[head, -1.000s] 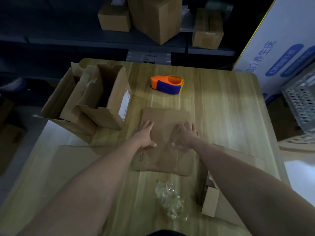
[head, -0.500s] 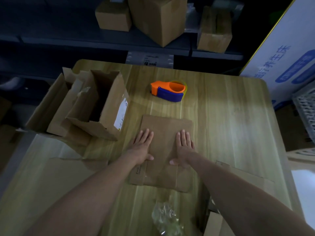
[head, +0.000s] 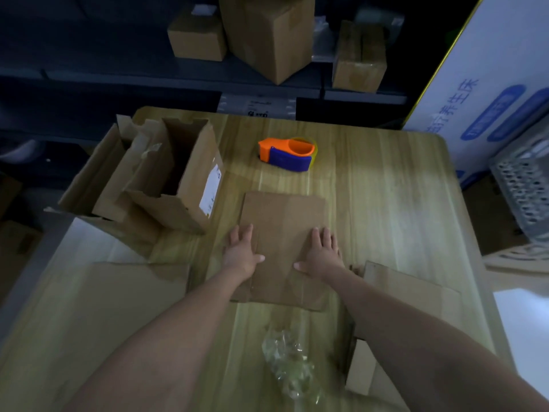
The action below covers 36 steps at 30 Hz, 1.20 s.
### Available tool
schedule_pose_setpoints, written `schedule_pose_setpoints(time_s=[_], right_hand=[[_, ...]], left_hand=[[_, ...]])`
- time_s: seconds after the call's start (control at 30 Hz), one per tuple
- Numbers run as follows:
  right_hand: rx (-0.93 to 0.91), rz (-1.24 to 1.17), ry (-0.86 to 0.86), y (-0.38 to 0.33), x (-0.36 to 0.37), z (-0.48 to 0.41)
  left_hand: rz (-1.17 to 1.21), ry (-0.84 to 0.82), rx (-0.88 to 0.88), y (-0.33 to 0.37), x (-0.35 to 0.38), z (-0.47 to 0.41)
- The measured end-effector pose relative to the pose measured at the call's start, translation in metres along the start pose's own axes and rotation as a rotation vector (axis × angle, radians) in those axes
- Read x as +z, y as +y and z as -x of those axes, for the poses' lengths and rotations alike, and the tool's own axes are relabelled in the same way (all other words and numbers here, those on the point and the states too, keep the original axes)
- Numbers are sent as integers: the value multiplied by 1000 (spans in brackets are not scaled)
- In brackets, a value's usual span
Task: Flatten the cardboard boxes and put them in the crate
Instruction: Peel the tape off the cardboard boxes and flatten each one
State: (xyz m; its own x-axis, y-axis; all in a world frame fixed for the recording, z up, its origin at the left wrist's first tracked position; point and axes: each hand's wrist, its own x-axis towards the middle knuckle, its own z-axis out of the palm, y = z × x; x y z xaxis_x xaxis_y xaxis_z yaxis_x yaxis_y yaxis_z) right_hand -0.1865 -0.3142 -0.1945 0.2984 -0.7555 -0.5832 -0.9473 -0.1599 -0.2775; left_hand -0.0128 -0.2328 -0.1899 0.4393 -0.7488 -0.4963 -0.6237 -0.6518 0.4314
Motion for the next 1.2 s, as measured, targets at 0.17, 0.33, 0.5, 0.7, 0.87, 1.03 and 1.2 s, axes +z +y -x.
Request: schedule_pose_setpoints(time_s=[0.17,0.33,0.5,0.7,0.87,1.03,1.2], right_hand=[[-70,-32,27,12,-10,8],[-74,64,-35,0,0,19],[-93,83,-61,-14,11,24],[-77,-65,-98,-23,1,30],[-78,-272,-34,-31,-2,36],[113,-721,-42,-38,-2,38],[188,-908,108,-45,-18,45]], left_hand=[[-31,-6,96,-6,2,5],[-112,-15,95,-18,2,9],[-95,-37,63,-35,-7,18],[10,-18,91,-43,-21,27],[140,-45,-20,-49,-23,36],[492,31,-111,-53,-28,32],[681,92,-127,-44,-38,28]])
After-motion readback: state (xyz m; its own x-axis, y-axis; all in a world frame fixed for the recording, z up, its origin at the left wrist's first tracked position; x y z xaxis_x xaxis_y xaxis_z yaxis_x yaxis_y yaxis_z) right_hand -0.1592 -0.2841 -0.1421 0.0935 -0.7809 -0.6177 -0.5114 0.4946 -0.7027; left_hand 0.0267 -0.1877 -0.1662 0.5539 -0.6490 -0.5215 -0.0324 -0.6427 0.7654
